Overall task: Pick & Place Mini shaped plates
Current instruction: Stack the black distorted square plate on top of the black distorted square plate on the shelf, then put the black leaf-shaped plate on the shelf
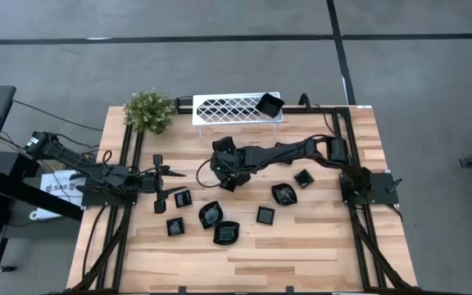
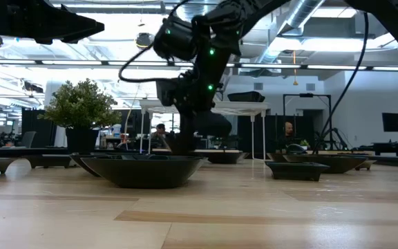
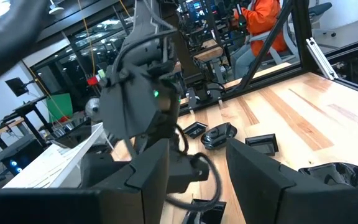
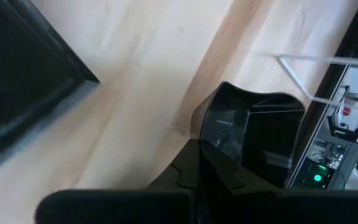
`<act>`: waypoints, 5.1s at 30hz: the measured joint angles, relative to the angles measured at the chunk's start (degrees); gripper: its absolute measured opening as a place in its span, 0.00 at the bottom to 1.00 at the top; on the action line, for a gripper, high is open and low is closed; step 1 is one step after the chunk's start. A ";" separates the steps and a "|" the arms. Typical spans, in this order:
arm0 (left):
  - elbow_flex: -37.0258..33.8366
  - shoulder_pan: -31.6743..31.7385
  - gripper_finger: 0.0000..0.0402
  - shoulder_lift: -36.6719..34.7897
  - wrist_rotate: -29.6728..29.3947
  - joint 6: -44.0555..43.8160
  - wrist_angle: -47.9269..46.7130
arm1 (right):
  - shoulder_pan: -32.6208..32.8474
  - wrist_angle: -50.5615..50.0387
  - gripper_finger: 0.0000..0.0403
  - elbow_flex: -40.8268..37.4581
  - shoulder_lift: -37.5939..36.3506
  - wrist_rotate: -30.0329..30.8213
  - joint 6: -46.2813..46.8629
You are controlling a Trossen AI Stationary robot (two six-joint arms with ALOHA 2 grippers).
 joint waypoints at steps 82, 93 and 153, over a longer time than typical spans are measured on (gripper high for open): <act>6.84 19.82 0.41 30.84 15.91 -18.04 9.68 | -23.71 -34.15 0.00 13.06 -16.35 -3.47 20.53; 6.82 19.81 0.41 30.84 15.87 -18.05 9.68 | -21.79 -34.83 0.00 13.06 -16.59 -3.13 21.95; 6.75 19.80 0.41 30.86 19.26 -20.14 4.53 | 20.73 47.20 0.30 -64.66 -57.11 8.31 56.53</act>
